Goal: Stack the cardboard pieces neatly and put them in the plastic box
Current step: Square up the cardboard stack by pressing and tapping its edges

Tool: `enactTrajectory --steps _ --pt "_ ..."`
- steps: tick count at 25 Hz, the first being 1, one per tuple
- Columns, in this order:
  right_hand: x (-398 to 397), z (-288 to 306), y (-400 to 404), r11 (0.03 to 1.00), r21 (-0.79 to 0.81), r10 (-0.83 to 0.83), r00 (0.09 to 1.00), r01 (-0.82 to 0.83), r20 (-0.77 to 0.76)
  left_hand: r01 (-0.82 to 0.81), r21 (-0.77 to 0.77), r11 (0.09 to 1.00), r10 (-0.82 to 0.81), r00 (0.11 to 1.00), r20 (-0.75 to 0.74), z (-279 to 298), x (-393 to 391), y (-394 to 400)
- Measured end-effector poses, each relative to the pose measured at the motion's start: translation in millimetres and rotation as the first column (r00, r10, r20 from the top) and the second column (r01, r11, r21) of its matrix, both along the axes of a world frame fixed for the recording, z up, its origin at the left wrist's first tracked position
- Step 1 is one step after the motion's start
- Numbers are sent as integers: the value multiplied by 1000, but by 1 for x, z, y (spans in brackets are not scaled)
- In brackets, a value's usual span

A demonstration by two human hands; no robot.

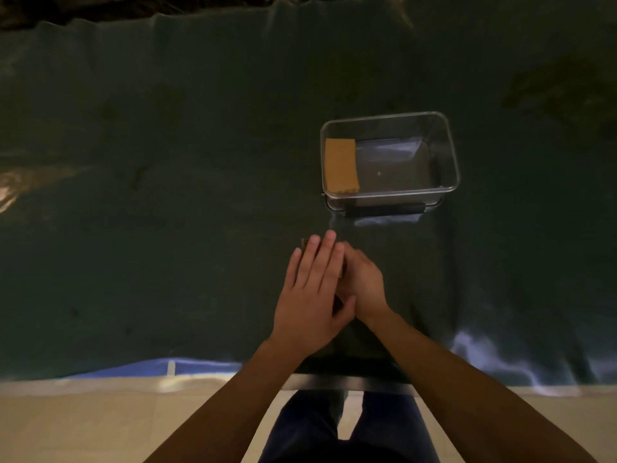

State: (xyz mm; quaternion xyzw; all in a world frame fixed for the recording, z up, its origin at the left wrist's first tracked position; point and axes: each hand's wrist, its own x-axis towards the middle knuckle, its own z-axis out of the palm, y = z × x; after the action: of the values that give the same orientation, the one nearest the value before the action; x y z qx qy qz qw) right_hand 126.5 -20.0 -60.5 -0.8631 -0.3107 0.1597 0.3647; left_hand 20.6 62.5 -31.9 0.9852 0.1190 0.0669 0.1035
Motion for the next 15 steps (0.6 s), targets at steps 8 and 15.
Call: enactTrajectory --steps 8,15 --pt "0 -26 14 996 -82 -37 995 29 -96 -45 -14 999 45 999 17 4 -2 28" --pt "3 -21 13 998 -67 11 996 -17 -89 -20 -40 999 18 998 -55 -4 -6 20"
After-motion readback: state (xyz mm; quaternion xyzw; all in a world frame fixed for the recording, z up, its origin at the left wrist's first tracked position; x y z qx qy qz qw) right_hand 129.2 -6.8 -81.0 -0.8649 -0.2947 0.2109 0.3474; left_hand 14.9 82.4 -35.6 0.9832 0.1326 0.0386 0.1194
